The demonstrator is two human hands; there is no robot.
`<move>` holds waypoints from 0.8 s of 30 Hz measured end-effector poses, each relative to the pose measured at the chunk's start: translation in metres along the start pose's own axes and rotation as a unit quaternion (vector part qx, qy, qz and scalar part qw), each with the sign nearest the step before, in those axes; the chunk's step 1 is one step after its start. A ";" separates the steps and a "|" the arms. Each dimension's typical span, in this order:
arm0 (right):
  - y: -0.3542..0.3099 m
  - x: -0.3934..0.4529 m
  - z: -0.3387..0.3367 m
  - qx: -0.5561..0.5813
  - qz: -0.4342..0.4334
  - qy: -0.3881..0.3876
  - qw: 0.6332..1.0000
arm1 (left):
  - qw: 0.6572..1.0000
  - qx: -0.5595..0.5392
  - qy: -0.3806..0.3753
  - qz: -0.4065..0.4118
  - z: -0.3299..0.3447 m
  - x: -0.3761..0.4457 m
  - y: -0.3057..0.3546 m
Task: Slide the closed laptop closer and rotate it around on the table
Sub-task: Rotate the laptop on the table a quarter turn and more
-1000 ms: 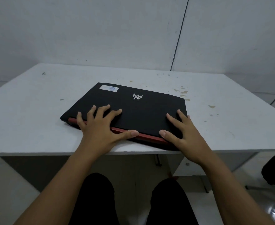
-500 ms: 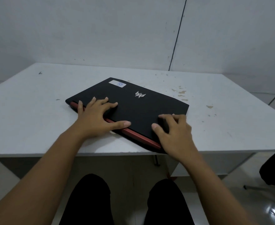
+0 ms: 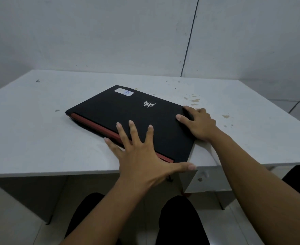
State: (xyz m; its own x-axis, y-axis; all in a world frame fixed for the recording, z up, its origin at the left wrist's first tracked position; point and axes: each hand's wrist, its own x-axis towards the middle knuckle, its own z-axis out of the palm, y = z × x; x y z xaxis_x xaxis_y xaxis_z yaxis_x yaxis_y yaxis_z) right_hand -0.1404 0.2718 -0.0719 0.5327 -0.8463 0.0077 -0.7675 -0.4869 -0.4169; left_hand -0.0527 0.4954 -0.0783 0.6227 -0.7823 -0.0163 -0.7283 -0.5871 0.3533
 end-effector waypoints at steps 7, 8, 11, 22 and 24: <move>-0.001 0.002 0.002 -0.005 0.007 0.011 1.000 | 0.999 0.032 0.021 0.015 0.006 0.001 0.008; -0.001 0.001 0.002 0.000 0.009 0.012 1.000 | 0.999 0.035 0.021 0.019 0.006 0.003 0.008; 0.000 -0.003 0.001 0.025 0.019 0.012 0.999 | 0.998 0.046 0.015 0.037 0.003 0.008 0.007; -0.005 -0.062 0.011 -0.049 0.098 0.074 0.991 | 0.974 -0.004 -0.101 0.201 -0.034 0.046 -0.056; -0.002 -0.057 0.003 -0.081 0.092 0.058 0.991 | 0.981 -0.020 -0.098 0.168 -0.032 0.039 -0.047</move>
State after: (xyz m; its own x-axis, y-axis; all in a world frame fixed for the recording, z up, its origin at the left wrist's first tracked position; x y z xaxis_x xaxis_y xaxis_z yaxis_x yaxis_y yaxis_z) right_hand -0.1682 0.3211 -0.0746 0.3406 -0.9388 0.0523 -0.9004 -0.3417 -0.2694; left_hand 0.0151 0.4997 -0.0655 0.2801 -0.9573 -0.0719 -0.8683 -0.2845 0.4063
